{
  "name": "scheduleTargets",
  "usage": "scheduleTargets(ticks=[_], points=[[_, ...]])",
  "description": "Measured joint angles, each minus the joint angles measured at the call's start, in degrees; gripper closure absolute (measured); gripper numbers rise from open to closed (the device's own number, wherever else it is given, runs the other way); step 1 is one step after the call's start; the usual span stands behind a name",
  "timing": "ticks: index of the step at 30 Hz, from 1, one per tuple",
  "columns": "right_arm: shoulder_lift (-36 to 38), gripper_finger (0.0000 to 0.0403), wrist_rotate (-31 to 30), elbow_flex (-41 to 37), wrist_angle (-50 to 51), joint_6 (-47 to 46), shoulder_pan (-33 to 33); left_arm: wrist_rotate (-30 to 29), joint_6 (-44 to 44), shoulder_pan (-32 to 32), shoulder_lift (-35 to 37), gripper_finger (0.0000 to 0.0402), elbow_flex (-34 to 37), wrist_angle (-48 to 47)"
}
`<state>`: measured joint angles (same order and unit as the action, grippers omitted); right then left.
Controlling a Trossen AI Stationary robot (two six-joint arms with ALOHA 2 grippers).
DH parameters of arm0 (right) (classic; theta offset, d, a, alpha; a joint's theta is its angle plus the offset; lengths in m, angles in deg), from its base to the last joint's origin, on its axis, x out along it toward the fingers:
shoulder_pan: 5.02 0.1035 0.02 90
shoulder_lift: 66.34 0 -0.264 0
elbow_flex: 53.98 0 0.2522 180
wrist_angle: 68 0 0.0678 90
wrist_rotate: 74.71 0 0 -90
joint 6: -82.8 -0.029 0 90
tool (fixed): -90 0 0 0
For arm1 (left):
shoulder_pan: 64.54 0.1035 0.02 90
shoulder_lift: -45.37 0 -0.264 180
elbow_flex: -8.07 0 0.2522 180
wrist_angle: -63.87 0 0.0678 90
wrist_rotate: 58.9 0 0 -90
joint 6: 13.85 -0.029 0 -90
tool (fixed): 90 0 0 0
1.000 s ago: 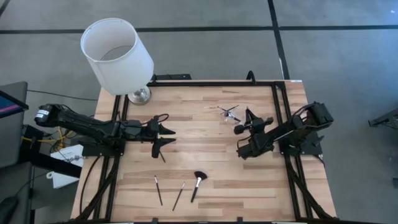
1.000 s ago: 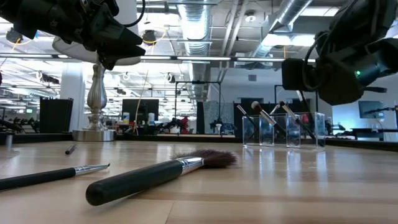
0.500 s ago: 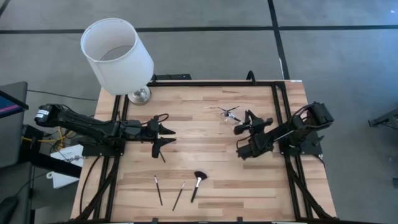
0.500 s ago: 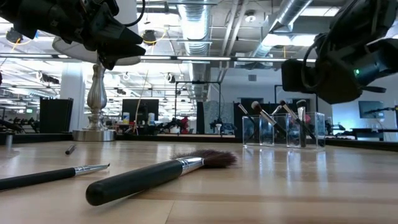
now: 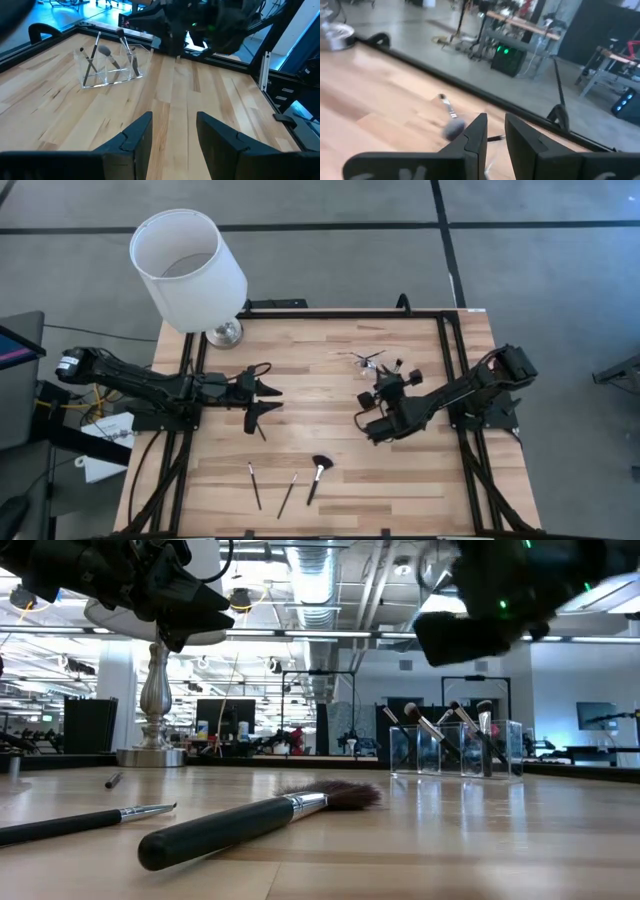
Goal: Put items in baskets/containers
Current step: Put the eyeshadow brush into the transparent organizer
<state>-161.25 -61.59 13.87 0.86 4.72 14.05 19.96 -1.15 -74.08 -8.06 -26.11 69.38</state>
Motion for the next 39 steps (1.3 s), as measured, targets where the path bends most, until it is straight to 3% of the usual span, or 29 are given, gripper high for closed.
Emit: scheduleTargets(ticks=[4,10,18,27,32,39], points=[[0.00,0.0340,5.46,5.18,-0.83,8.38,0.46,0.00,2.33,-0.01,0.02,0.0252,0.59,-0.22],[0.00,0.0305,10.87,9.43,-6.47,17.27,0.22,0.02,14.65,-0.02,0.00,0.0252,3.71,-3.44],[0.00,0.0227,28.14,9.55,-23.68,30.25,-2.34,0.04,24.51,-0.02,0.00,0.0252,6.60,-5.78],[0.00,0.0191,28.54,9.55,-33.30,42.29,-2.83,2.70,33.90,-0.23,0.00,0.0252,6.68,-11.58],[0.00,0.0194,28.63,9.55,-33.26,42.76,-3.70,6.96,35.82,-0.02,0.00,0.0256,4.09,-15.80],[0.00,0.0207,28.96,9.55,-33.28,42.75,-5.04,7.03,36.25,0.08,0.00,0.0268,-2.26,-27.64]])
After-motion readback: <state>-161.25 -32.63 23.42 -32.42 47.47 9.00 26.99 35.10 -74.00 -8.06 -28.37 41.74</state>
